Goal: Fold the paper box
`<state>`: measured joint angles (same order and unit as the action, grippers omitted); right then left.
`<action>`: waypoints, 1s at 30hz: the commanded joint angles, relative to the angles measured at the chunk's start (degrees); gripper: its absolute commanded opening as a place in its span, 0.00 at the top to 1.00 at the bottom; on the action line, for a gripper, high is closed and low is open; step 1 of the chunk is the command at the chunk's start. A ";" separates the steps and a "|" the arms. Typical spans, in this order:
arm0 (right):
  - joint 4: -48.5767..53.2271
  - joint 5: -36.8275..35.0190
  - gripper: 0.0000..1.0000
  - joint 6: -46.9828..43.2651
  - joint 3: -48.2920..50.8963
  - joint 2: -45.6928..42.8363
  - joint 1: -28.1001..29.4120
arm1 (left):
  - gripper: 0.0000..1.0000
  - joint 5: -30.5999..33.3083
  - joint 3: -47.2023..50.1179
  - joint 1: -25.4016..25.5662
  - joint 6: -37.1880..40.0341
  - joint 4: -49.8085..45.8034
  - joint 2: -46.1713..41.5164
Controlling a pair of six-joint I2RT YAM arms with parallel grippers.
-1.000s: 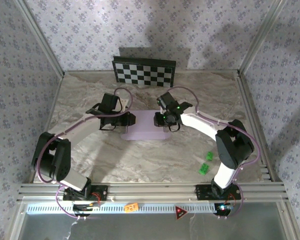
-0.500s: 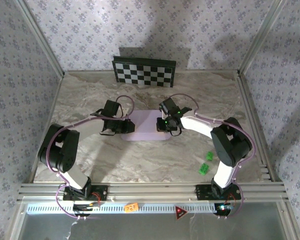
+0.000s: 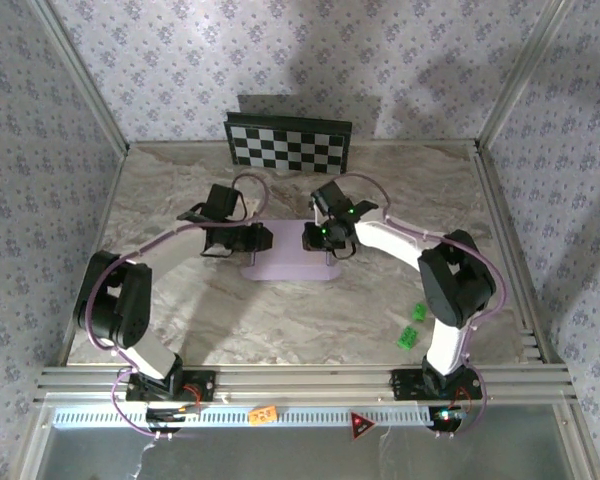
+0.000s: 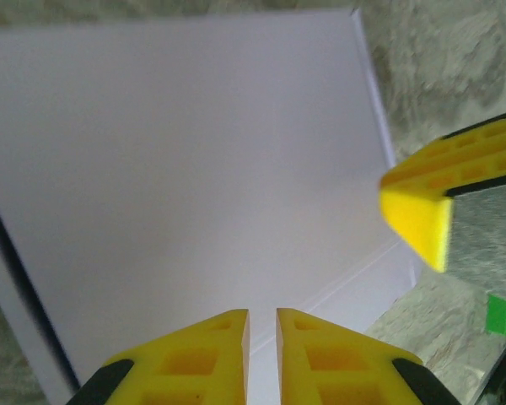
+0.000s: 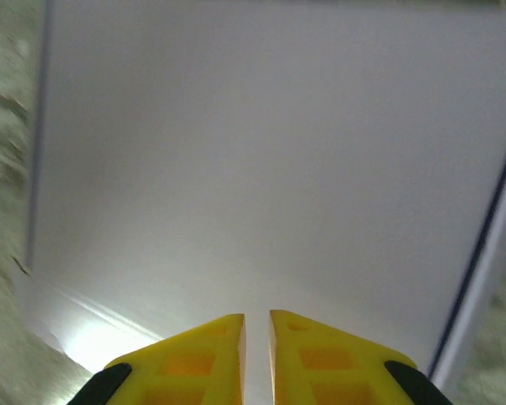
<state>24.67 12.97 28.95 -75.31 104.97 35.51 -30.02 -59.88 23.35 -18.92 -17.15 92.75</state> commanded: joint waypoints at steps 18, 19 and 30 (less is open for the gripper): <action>0.80 7.33 0.83 -1.69 -14.47 16.91 -9.69 | 0.84 -0.98 -19.03 -3.83 5.21 -4.66 20.25; 1.26 6.81 0.84 -1.87 -14.15 17.75 -9.71 | 0.83 -1.05 -18.71 -3.97 5.13 -4.46 20.88; -1.23 4.77 0.86 -1.35 -5.11 16.18 -8.57 | 0.85 -2.84 -10.60 -4.02 4.34 -0.91 21.33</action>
<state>18.39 20.80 27.99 -85.03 118.83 25.69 -33.21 -74.76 18.65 -14.81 -14.81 113.43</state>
